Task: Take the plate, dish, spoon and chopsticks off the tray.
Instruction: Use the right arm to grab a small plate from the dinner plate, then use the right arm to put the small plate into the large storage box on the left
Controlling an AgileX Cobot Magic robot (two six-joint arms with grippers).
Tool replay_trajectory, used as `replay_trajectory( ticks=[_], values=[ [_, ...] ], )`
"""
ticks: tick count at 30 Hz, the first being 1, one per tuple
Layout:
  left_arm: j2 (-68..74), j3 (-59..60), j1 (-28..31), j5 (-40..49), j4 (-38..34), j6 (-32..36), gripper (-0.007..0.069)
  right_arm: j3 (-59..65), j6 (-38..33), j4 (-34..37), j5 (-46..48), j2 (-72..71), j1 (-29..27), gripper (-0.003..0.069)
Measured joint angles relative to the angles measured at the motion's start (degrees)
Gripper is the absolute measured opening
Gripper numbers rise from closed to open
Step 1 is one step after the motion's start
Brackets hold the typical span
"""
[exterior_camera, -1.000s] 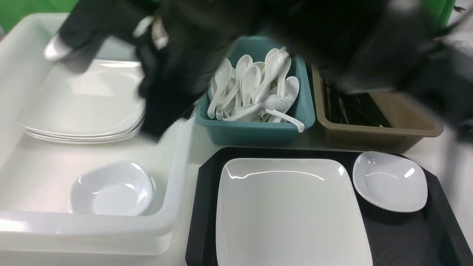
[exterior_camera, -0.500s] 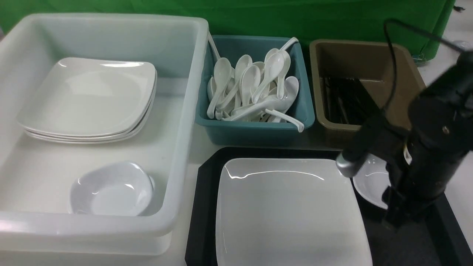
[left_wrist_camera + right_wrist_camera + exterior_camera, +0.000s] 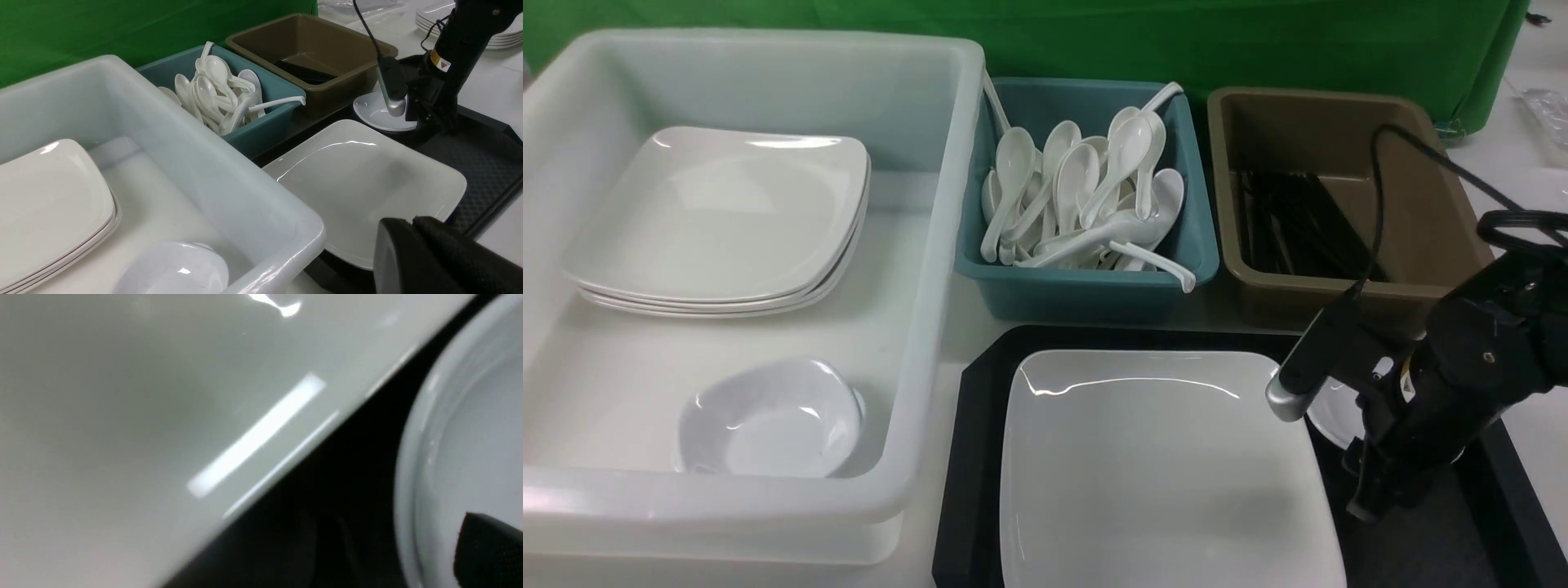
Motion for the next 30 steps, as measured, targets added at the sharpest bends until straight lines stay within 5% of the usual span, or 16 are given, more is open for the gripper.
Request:
replay_trajectory(
  ticks=[5,11,16,20,24,30],
  values=[
    [0.1,0.0,0.0,0.0,0.0,0.1,0.0017,-0.1,-1.6,-0.2,-2.8,1.9,0.0,0.04],
    [0.1,0.0,0.0,0.5,0.0,0.1,0.0017,-0.1,-4.9,-0.5,-4.4,2.2,0.0,0.0212],
    [0.1,0.0,0.0,0.8,0.0,0.1,0.0017,-0.2,-4.6,-1.7,-3.9,0.7,0.8,0.0164],
    [0.1,0.0,0.0,0.9,0.0,0.1,0.0017,-3.1,1.3,-1.1,5.9,-5.3,5.9,0.0062],
    [0.1,0.0,0.0,0.7,0.1,0.1,0.0017,-12.0,10.4,0.3,17.0,-11.9,15.5,0.0055],
    [0.5,0.0,0.0,2.9,1.2,0.1,0.0017,-29.9,11.6,3.3,17.7,-11.9,32.3,0.0055]
  ],
)
